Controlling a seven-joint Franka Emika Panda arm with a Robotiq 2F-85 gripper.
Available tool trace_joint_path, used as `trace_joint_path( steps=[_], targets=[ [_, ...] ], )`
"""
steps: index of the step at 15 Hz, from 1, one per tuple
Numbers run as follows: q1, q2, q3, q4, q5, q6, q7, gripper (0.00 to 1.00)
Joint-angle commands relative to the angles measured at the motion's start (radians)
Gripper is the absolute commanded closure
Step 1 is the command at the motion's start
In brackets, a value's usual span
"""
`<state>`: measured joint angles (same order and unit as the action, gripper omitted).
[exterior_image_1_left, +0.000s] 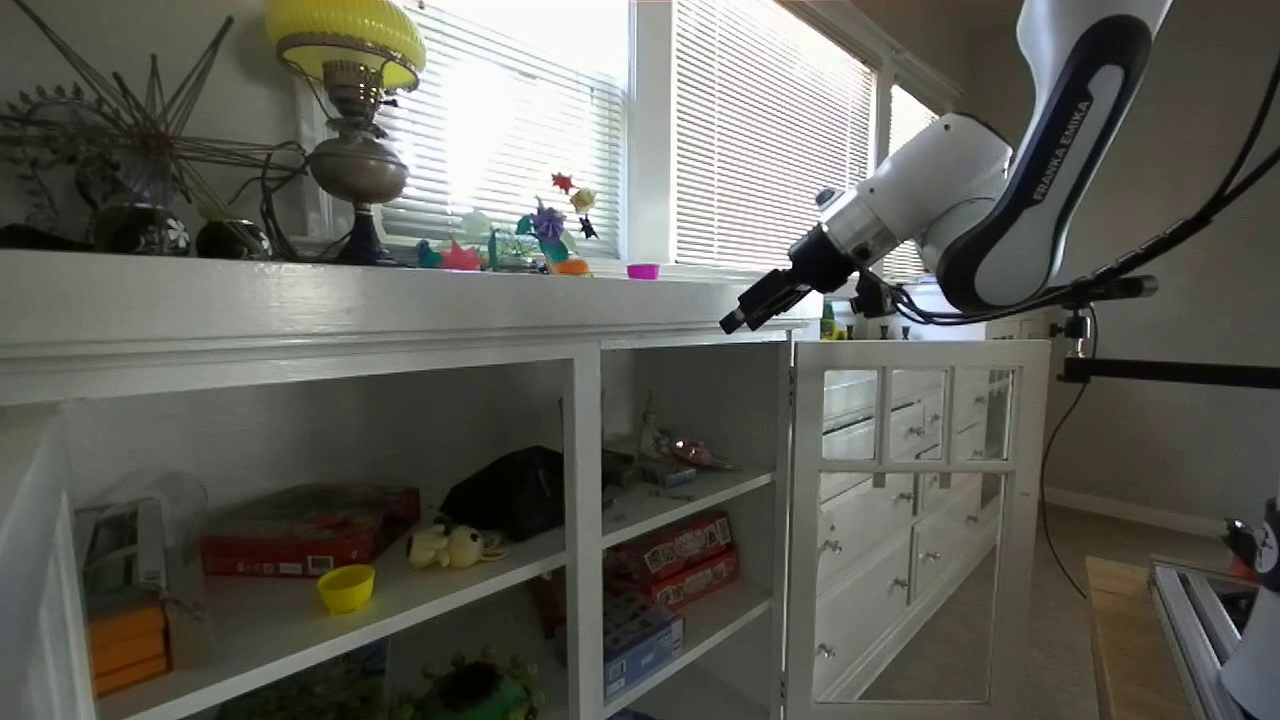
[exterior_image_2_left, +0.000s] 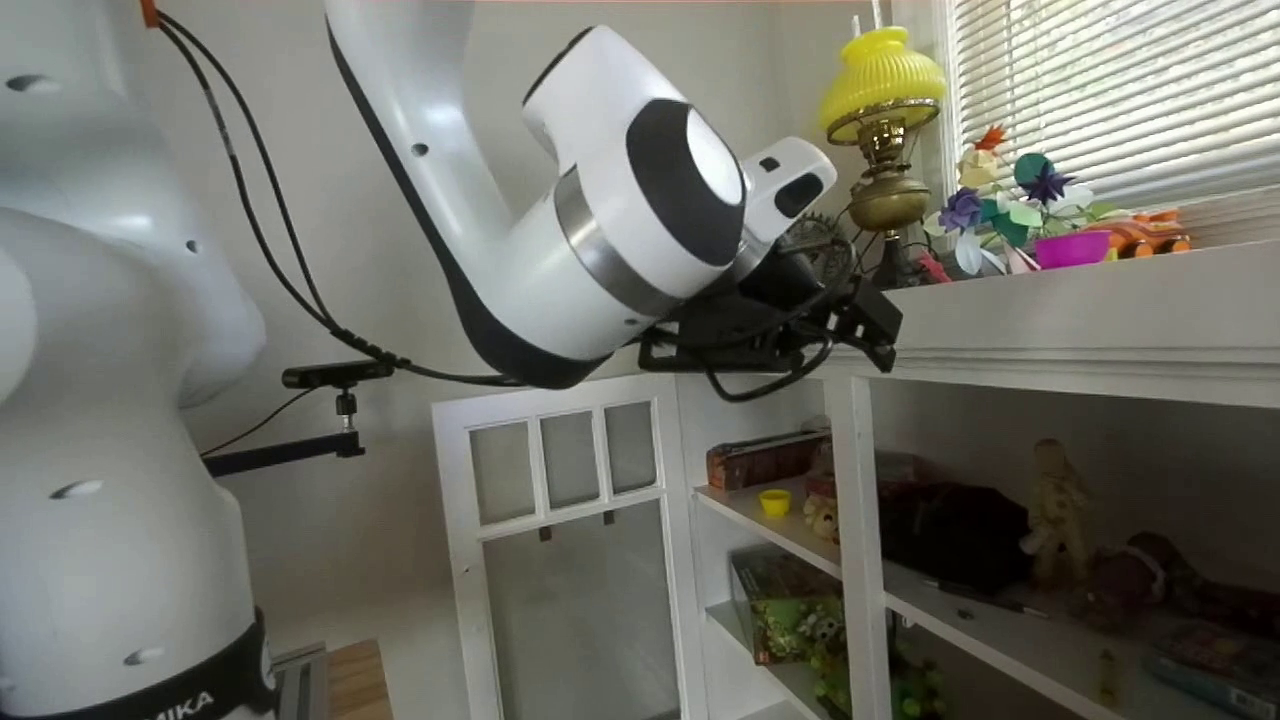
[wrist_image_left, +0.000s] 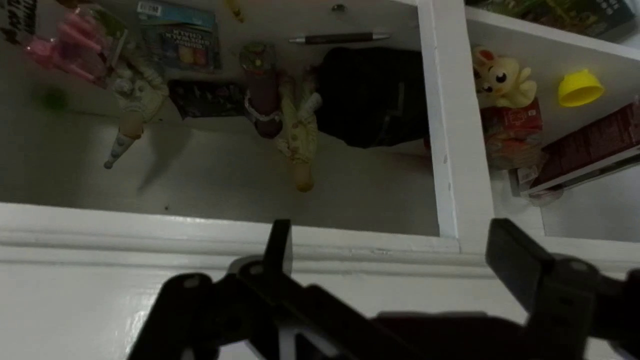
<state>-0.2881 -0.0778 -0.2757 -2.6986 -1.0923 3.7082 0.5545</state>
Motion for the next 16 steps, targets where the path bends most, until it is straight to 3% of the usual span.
trace_joint_path(
  steps=[1,8,12,16],
  targets=[
    [0.025,0.097,0.001,-0.053,0.2,0.086,-0.191,0.0],
    [0.035,0.392,0.077,-0.054,0.549,0.358,-0.49,0.0],
    [0.047,0.582,0.152,-0.007,0.67,0.526,-0.565,0.0],
    [0.035,0.718,0.19,0.076,0.691,0.555,-0.546,0.0]
  ],
)
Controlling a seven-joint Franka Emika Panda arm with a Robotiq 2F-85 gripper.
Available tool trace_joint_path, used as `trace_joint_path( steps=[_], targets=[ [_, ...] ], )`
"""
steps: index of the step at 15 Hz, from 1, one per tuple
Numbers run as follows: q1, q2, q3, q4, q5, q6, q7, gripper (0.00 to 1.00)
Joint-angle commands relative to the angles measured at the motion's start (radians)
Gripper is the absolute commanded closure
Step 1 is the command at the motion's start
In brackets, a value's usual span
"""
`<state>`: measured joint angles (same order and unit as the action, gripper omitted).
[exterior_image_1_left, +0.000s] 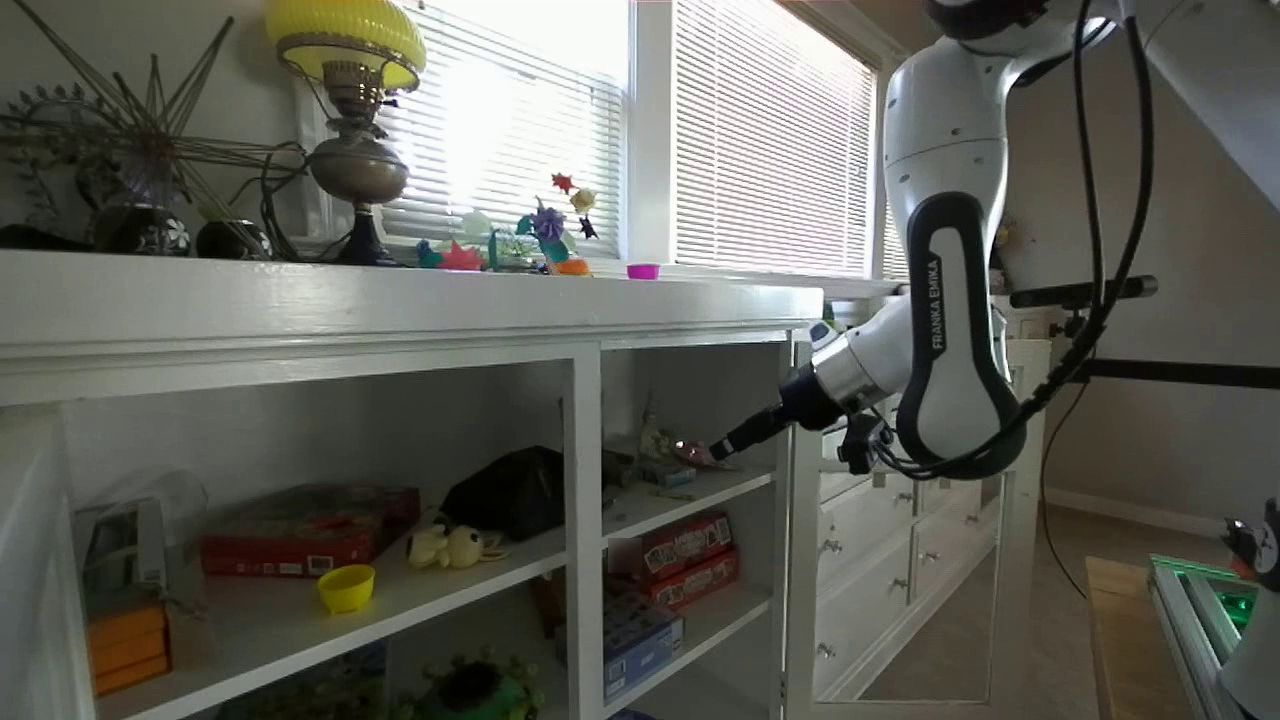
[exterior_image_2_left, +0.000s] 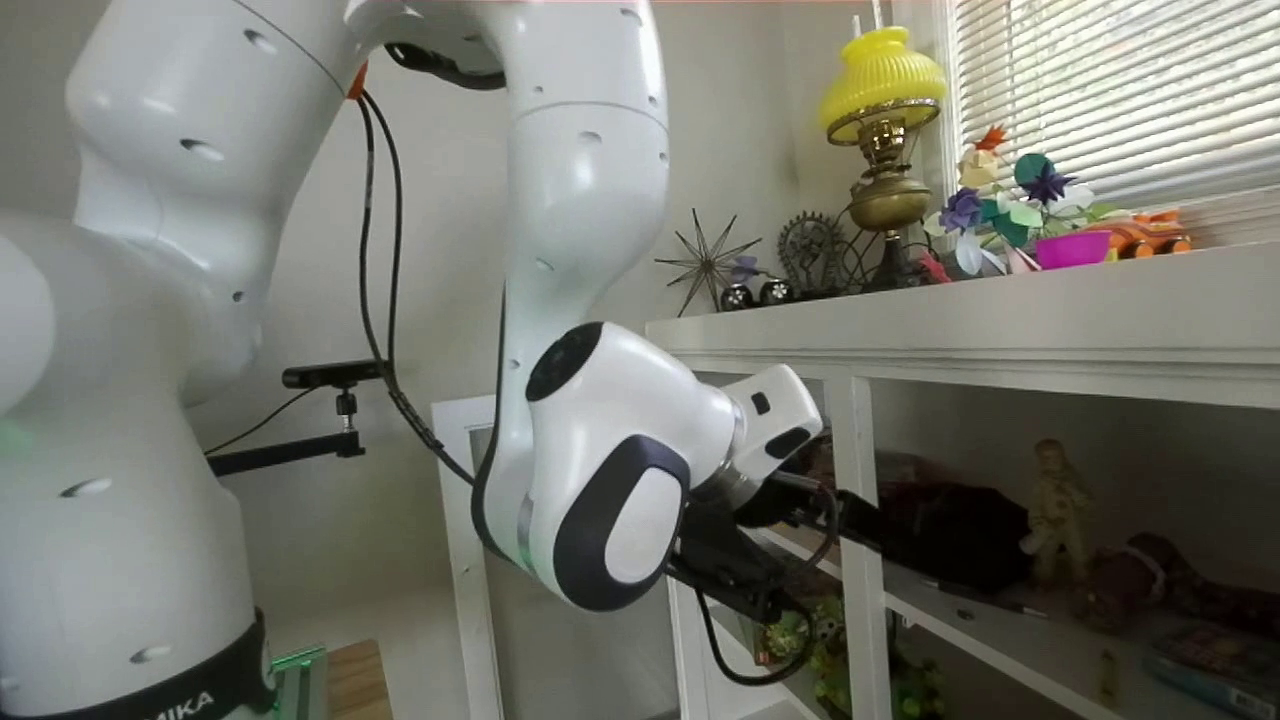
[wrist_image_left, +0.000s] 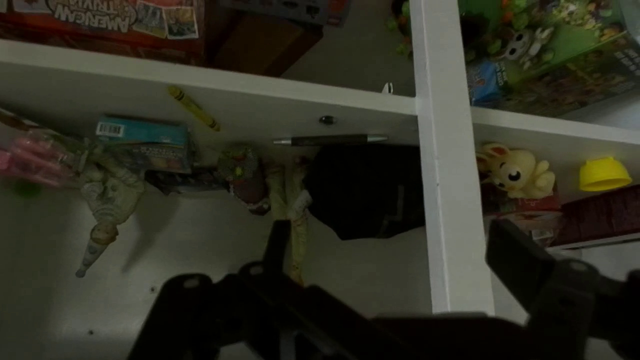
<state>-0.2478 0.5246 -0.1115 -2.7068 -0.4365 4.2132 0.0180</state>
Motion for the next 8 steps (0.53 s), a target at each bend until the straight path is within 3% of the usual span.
trace_joint_path(
  steps=[1,8],
  targets=[
    [-0.014,0.138,0.032,0.107,0.012,0.031,0.001,0.0],
    [-0.05,0.22,0.048,0.309,-0.024,-0.073,0.055,0.0]
  ],
)
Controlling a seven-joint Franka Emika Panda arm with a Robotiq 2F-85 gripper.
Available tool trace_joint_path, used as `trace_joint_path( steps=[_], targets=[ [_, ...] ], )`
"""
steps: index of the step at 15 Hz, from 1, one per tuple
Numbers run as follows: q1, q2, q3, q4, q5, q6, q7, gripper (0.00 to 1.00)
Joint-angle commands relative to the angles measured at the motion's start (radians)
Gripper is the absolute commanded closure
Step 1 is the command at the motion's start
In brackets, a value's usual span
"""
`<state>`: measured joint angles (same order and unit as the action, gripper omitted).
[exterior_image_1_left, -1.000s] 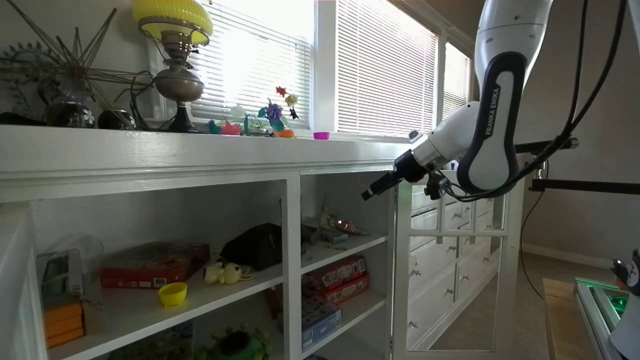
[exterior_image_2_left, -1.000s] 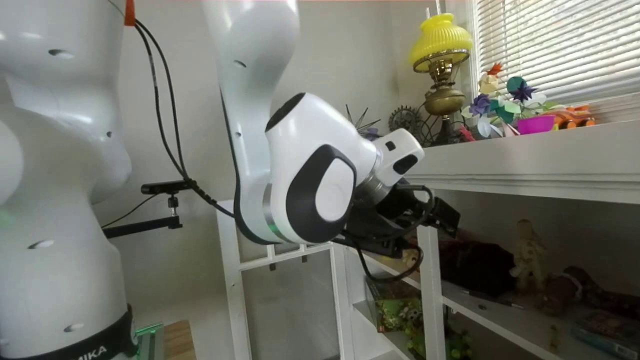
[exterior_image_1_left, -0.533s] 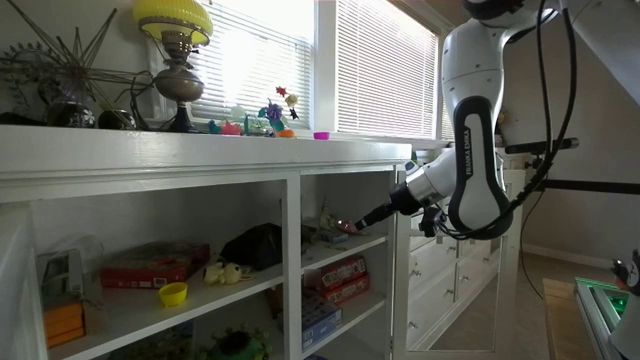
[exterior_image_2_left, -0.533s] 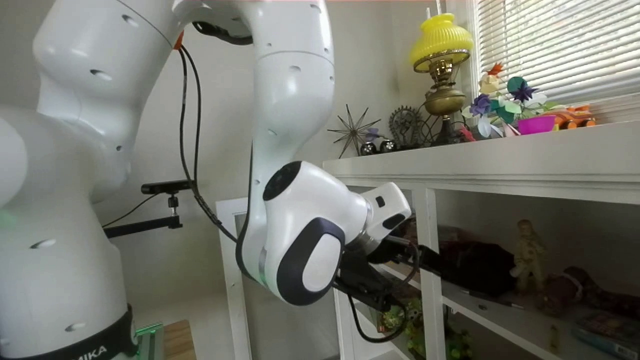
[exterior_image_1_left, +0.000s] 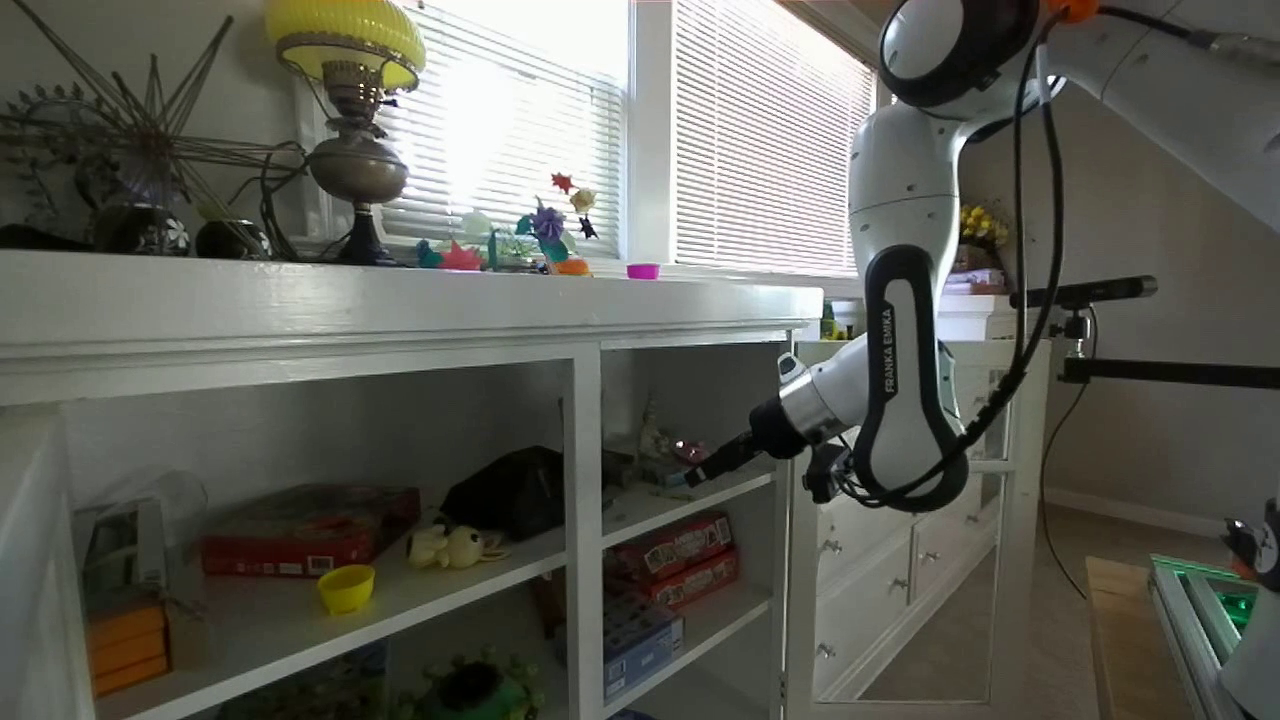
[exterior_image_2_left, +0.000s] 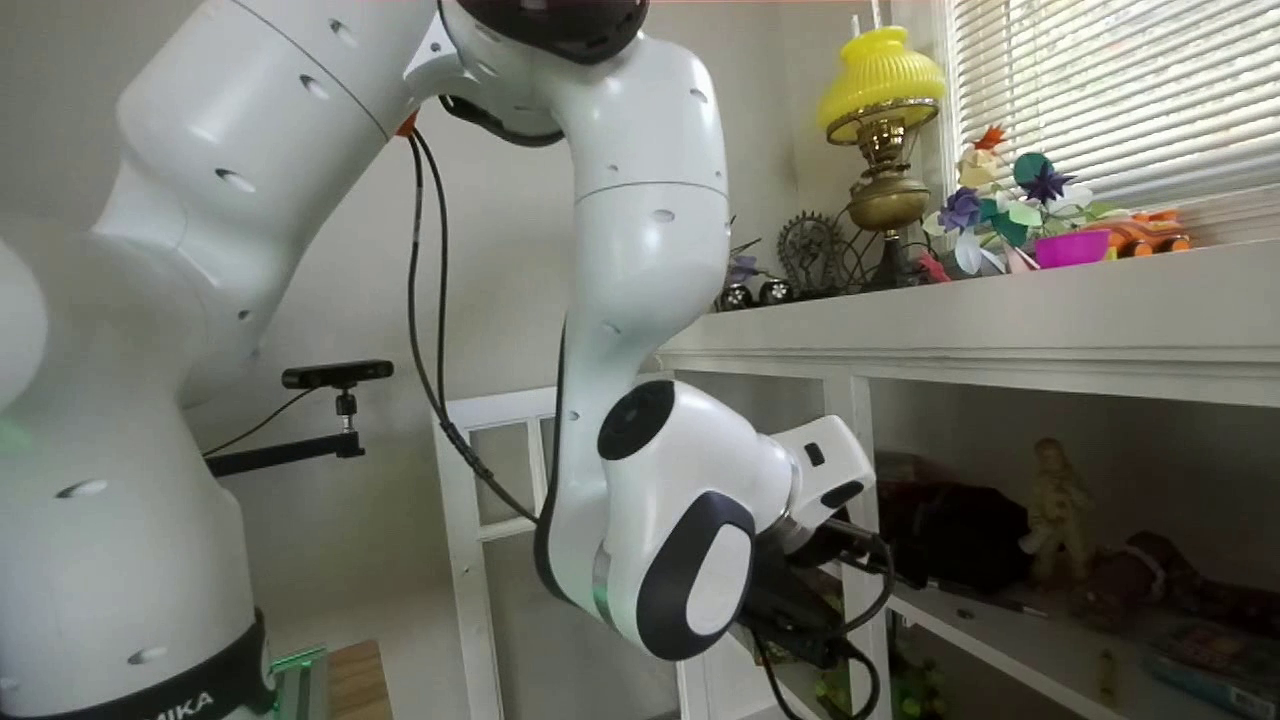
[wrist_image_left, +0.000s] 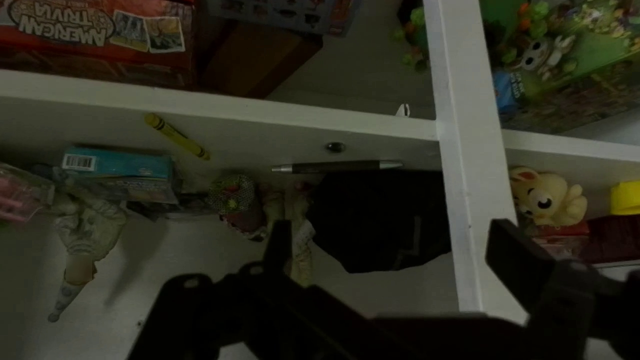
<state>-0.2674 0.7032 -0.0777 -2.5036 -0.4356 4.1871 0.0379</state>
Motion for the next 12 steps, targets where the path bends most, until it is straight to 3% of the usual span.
trace_joint_path(
  steps=[1,6,11,12],
  targets=[
    [-0.035,0.047,0.016,0.131,-0.03,-0.073,0.042,0.0],
    [-0.061,0.072,0.053,0.22,-0.05,-0.2,0.072,0.0],
    [-0.057,0.109,0.072,0.295,-0.008,-0.243,0.052,0.0],
    [-0.045,0.074,0.067,0.235,-0.003,-0.226,0.037,0.0]
  ],
)
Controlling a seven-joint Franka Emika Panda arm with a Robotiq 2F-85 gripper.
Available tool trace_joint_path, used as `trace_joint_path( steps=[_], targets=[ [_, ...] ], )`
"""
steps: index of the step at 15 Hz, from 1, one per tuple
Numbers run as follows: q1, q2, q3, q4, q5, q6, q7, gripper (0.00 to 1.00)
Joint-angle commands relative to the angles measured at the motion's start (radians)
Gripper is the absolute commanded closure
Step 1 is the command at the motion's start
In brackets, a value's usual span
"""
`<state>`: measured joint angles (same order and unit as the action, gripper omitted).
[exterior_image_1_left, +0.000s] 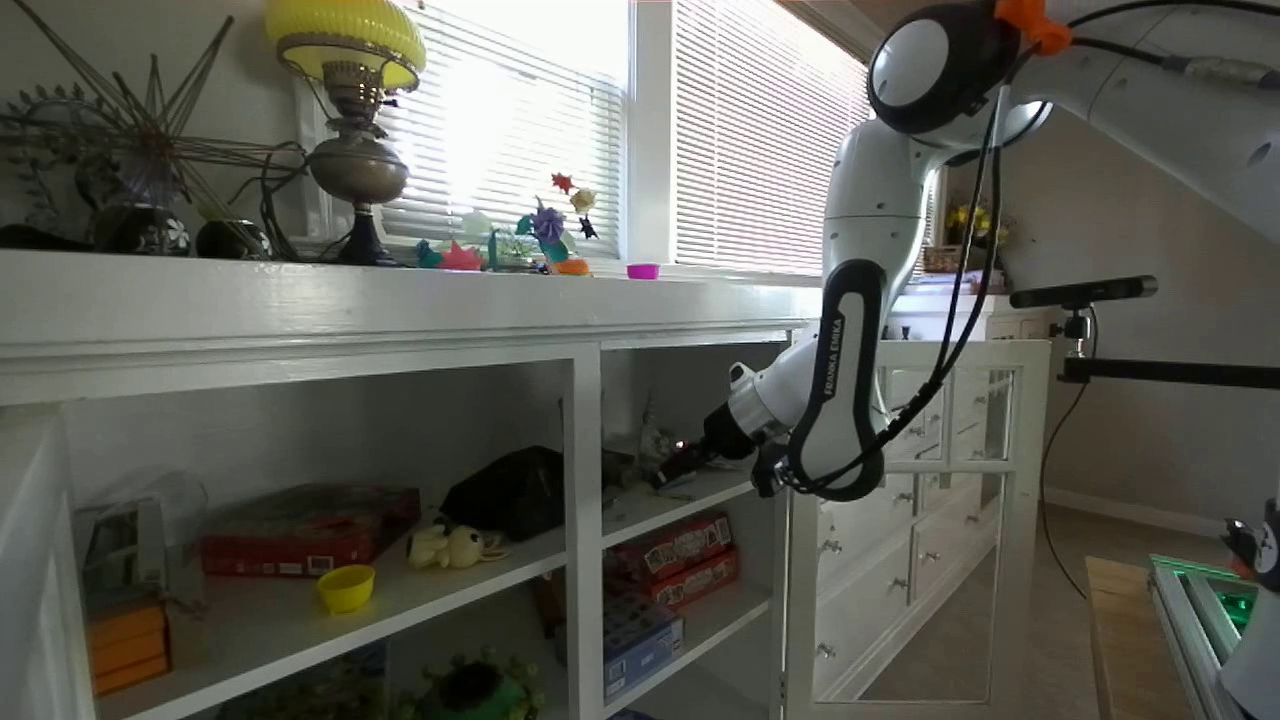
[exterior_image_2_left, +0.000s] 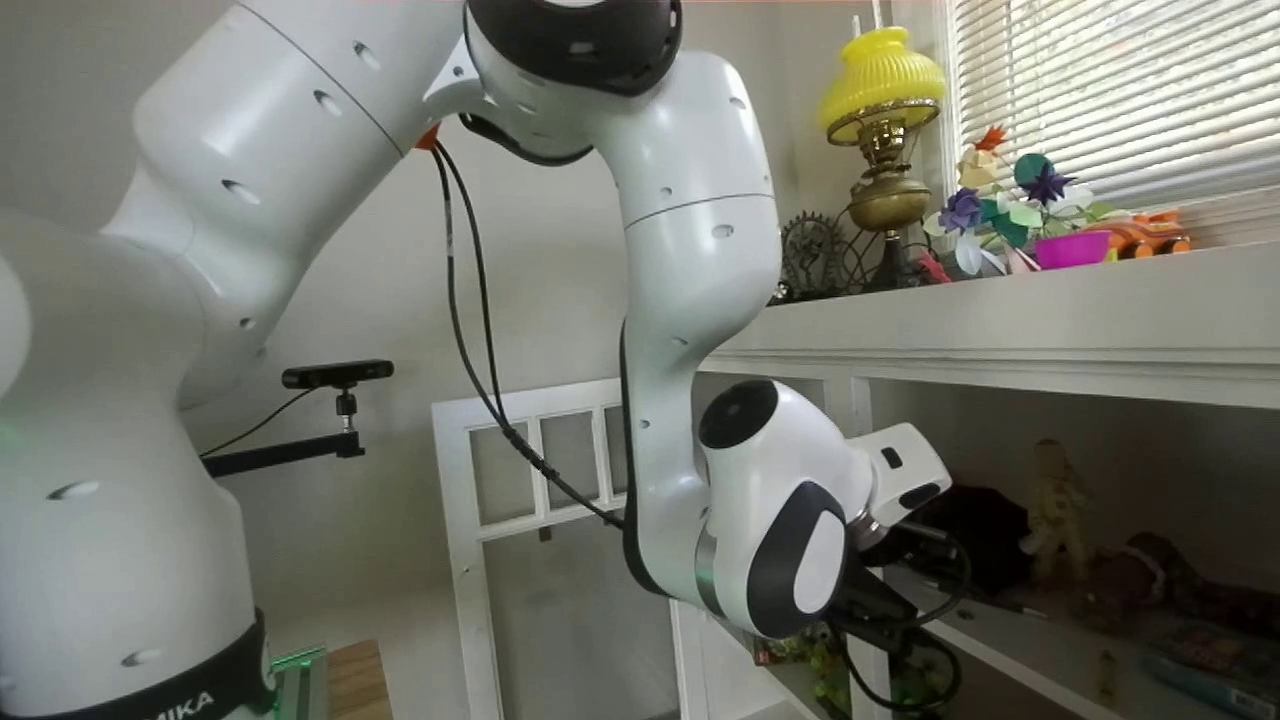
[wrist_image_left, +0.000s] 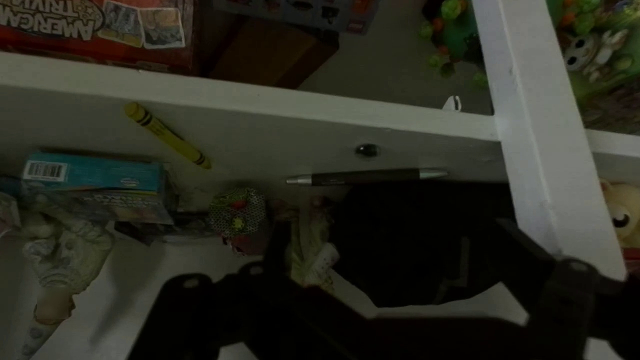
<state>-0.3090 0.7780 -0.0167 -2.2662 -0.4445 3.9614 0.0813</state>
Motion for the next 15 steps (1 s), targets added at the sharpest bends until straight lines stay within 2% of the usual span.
trace_joint_path(
  steps=[1,15],
  targets=[
    [-0.004,0.006,0.007,0.012,0.006,-0.007,-0.007,0.0],
    [0.013,0.098,0.009,0.085,0.034,0.004,-0.03,0.0]
  ],
)
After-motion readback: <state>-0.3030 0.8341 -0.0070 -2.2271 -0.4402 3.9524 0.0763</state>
